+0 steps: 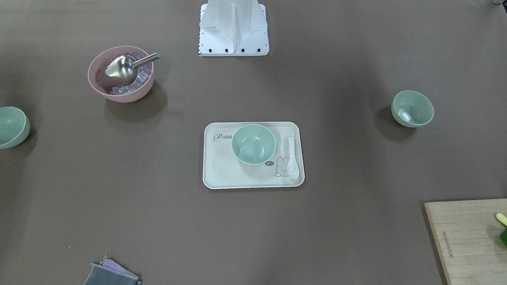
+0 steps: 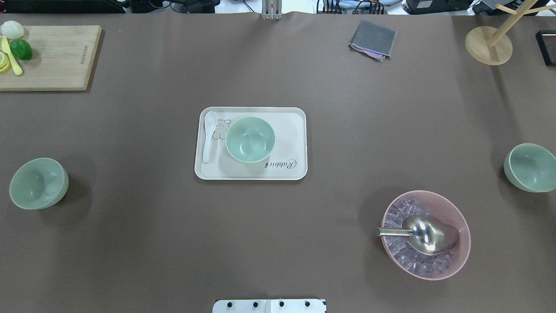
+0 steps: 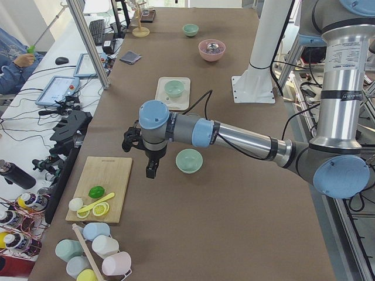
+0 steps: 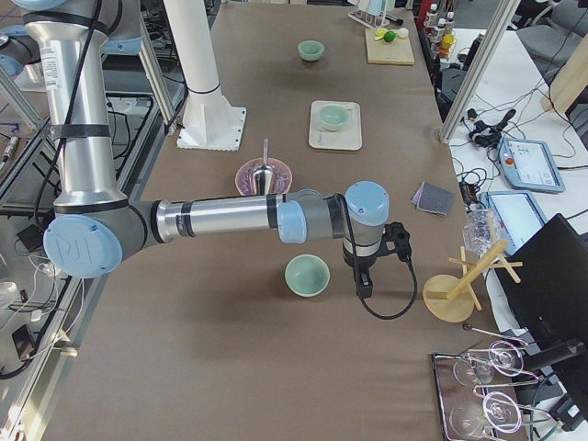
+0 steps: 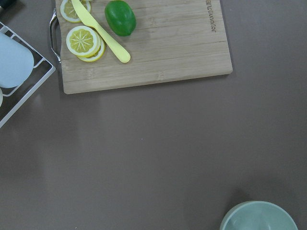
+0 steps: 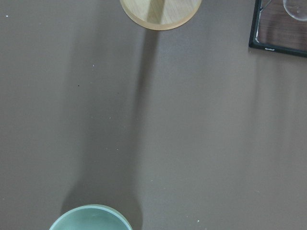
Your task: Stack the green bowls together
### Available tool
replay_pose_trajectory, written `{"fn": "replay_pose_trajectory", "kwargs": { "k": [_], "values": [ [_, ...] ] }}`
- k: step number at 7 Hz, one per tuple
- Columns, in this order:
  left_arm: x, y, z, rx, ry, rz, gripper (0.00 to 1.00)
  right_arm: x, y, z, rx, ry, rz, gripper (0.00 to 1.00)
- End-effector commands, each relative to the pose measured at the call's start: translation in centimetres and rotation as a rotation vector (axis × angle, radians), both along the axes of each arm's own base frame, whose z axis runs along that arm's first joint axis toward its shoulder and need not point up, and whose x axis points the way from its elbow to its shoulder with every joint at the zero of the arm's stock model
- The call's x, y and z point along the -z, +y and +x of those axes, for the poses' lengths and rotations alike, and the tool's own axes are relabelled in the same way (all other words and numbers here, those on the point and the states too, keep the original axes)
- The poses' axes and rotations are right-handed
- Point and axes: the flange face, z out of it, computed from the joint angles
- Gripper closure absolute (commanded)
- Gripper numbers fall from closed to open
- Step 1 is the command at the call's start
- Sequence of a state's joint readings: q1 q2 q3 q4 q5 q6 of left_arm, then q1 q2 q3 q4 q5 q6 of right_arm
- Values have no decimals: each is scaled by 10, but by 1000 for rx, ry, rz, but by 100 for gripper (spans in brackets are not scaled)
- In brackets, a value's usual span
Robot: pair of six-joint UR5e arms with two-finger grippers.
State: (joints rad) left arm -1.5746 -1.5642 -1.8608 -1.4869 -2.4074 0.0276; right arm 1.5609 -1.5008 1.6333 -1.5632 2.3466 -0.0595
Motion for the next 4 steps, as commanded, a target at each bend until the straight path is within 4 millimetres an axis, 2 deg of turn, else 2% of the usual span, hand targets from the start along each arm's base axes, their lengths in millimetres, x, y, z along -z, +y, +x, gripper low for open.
{"fn": "replay_pose_trajectory", "kwargs": {
  "k": [1, 2, 4],
  "values": [
    [4, 8, 0, -3, -3, 15, 2, -5, 3, 1, 17, 2, -22, 0],
    [5, 7, 2, -4, -4, 12, 2, -4, 2, 0, 21, 2, -19, 0],
    [-5, 24, 1, 8, 3, -20, 2, 4, 10, 2, 18, 4, 7, 0]
  ]
}}
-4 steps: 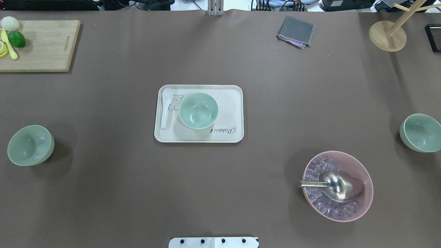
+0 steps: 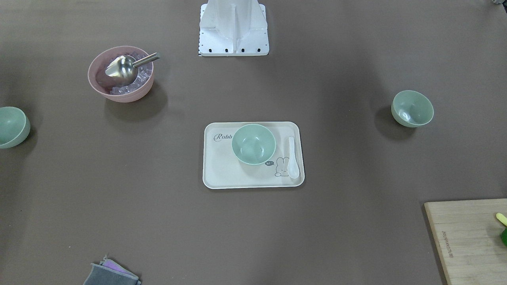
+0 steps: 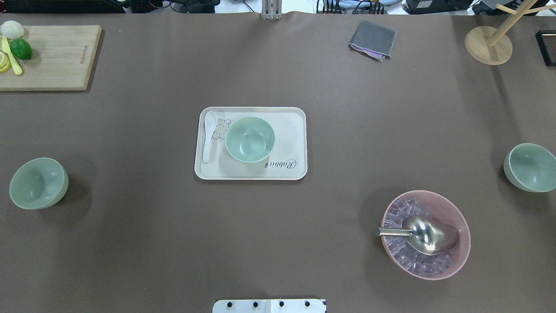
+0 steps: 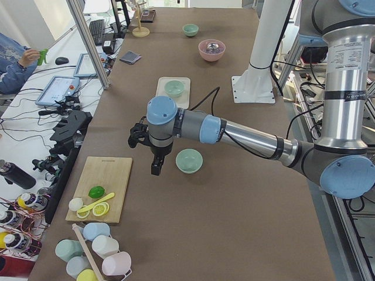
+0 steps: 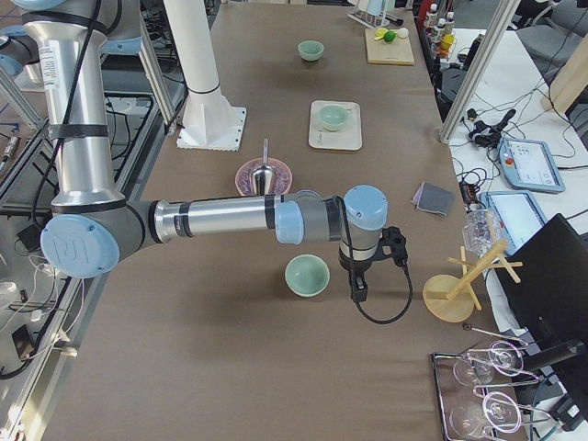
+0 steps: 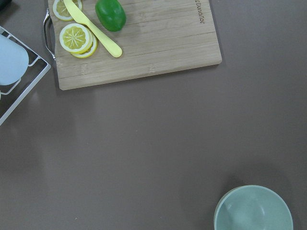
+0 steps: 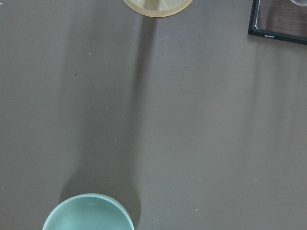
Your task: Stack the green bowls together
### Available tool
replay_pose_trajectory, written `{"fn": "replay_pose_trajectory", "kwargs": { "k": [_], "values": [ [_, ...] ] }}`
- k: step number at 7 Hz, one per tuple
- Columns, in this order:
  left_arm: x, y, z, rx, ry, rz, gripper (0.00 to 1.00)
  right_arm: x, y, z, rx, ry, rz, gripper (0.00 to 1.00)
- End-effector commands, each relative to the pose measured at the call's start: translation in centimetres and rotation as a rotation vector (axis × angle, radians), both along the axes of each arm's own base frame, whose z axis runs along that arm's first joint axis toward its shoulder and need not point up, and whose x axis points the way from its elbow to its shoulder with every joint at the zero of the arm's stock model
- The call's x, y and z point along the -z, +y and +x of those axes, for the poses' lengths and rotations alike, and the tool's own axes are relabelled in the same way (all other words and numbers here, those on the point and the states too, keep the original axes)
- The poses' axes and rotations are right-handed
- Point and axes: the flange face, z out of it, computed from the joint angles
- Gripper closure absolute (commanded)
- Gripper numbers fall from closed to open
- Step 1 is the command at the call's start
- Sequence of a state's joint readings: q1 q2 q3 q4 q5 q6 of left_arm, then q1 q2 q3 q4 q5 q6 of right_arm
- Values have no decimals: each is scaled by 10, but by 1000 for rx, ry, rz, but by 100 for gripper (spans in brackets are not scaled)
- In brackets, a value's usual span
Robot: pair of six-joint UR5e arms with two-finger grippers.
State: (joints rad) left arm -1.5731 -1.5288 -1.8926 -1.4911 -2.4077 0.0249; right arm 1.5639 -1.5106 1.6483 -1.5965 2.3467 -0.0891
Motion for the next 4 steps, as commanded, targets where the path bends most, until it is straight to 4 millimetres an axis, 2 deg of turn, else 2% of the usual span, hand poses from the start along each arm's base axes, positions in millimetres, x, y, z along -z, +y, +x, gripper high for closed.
{"fn": "replay_pose_trajectory", "kwargs": {
  "k": [1, 2, 4],
  "values": [
    [-5, 10, 0, 13, 3, -27, 3, 4, 8, 0, 1, -5, 13, 0],
    [-2, 12, 0, 14, 7, -21, 3, 8, 18, 0, 0, -8, 21, 0],
    [1, 12, 2, 11, 11, -18, 3, 7, 22, -4, 2, -6, 14, 0]
  ]
}}
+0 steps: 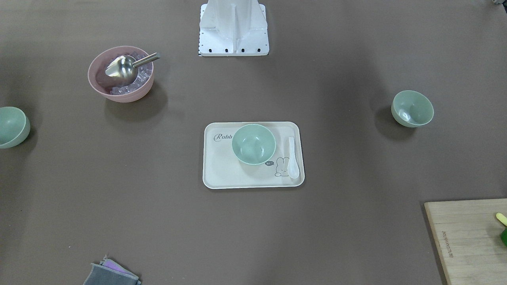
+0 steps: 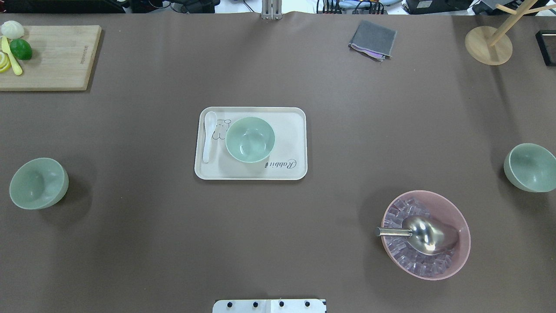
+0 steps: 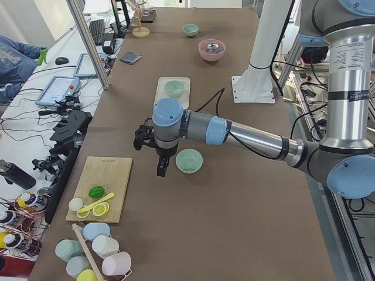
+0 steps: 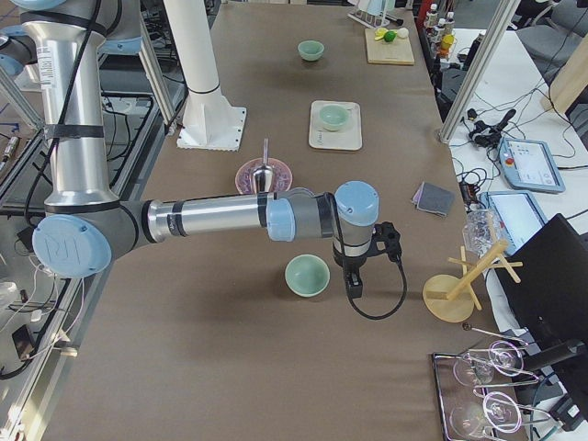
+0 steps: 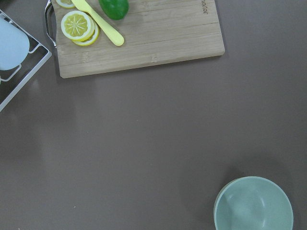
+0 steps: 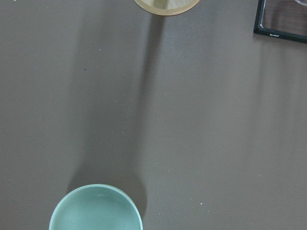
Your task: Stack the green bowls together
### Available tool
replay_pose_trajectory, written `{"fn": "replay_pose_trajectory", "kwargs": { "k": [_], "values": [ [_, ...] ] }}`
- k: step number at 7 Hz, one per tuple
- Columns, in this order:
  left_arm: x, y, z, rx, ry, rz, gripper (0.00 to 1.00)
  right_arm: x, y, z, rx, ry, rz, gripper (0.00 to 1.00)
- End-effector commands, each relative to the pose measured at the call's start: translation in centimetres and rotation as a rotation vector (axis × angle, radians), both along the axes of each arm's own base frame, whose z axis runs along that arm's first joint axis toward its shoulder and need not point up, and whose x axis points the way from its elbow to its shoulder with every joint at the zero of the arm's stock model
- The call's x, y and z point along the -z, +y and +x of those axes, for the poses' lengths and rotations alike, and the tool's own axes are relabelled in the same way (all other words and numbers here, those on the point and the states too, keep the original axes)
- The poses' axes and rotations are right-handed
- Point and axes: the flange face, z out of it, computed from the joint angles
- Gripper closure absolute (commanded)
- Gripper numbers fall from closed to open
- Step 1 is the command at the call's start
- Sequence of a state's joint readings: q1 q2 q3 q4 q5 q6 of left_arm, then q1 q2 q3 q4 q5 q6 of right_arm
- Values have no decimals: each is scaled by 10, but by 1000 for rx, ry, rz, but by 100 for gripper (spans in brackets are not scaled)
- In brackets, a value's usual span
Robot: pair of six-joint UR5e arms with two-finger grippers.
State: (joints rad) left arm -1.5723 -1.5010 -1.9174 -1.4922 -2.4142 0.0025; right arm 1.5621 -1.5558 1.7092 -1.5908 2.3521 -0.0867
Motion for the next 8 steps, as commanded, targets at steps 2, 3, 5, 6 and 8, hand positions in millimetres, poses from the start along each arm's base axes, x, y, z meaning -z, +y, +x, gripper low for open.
{"fn": "replay_pose_trajectory", "kwargs": {
  "k": [2, 3, 5, 6, 8],
  "values": [
    [7, 1, 1, -3, 2, 17, 3, -3, 4, -8, 10, -2, -12, 0],
    [9, 1, 1, -3, 6, 18, 3, -5, 4, -15, 27, 0, -13, 0],
    [0, 8, 4, -14, 2, 1, 3, -7, 7, -22, 39, 0, -18, 0],
    [-8, 14, 4, -17, 0, -12, 3, -7, 6, -31, 57, 4, -18, 0],
    [-8, 14, 5, -14, 6, -18, 2, -11, 5, -45, 84, 12, -25, 0]
  ]
}}
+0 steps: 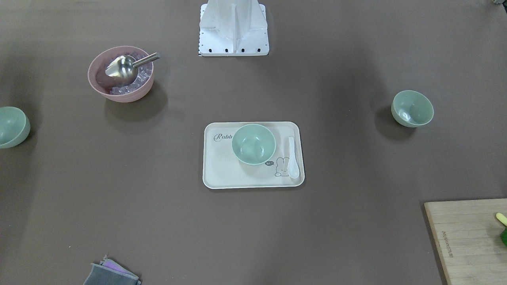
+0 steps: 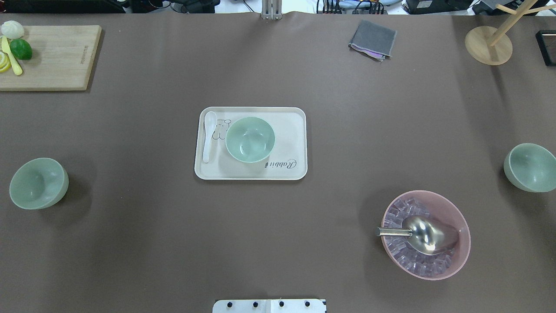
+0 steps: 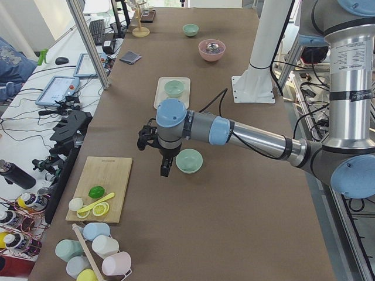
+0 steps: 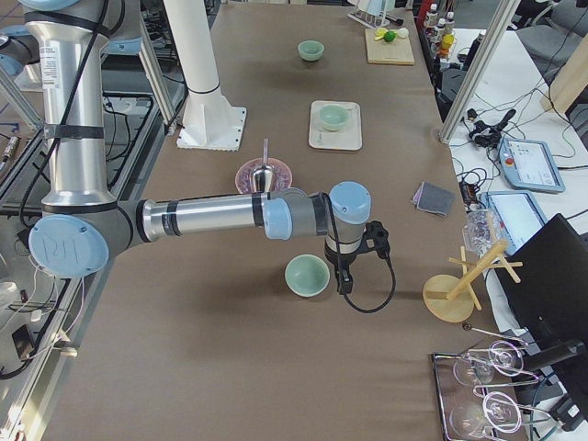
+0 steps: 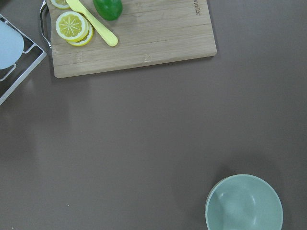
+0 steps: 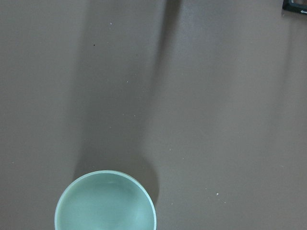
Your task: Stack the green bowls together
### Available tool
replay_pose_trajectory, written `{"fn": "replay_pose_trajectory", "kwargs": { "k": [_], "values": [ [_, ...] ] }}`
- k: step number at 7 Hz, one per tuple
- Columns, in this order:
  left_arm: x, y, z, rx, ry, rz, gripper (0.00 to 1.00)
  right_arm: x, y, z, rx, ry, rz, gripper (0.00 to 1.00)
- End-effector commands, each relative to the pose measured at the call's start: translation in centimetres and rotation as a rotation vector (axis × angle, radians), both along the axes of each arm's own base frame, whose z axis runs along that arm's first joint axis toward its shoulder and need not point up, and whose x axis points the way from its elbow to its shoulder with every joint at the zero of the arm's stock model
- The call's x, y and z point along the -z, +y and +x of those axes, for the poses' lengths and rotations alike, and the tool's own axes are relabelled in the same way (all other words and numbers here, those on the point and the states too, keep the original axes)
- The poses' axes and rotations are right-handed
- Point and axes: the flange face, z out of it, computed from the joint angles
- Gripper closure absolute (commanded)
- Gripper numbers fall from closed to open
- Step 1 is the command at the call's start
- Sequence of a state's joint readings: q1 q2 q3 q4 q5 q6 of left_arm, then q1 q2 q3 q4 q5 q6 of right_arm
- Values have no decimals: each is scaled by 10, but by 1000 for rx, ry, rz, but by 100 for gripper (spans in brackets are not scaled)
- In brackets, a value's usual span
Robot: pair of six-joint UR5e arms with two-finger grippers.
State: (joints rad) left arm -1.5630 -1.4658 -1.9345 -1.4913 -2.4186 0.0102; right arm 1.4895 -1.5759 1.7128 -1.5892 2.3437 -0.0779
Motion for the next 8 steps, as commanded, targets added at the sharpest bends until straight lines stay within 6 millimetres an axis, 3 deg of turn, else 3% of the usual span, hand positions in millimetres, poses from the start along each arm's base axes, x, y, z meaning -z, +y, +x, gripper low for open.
{"fn": "replay_pose_trajectory", "kwargs": {
  "k": [1, 4, 5, 6, 7, 8],
  "values": [
    [0, -2, 5, -5, 3, -6, 2, -4, 0, -20, 40, 4, -10, 0],
    [-2, -10, 25, 35, 18, -31, 2, -18, 0, -50, 98, 8, -39, 3],
    [-3, -10, 26, 37, 19, -29, 2, -20, -3, -58, 89, 8, -59, 10],
    [-2, -11, 26, 38, 19, -28, 3, -36, -5, -70, 45, 0, -55, 12],
    [0, -11, 26, 37, 19, -25, 3, -74, -6, -83, 11, -15, -44, 14],
    [1, -11, 26, 37, 20, -23, 2, -86, -5, -87, -22, -32, -30, 14]
  ]
}}
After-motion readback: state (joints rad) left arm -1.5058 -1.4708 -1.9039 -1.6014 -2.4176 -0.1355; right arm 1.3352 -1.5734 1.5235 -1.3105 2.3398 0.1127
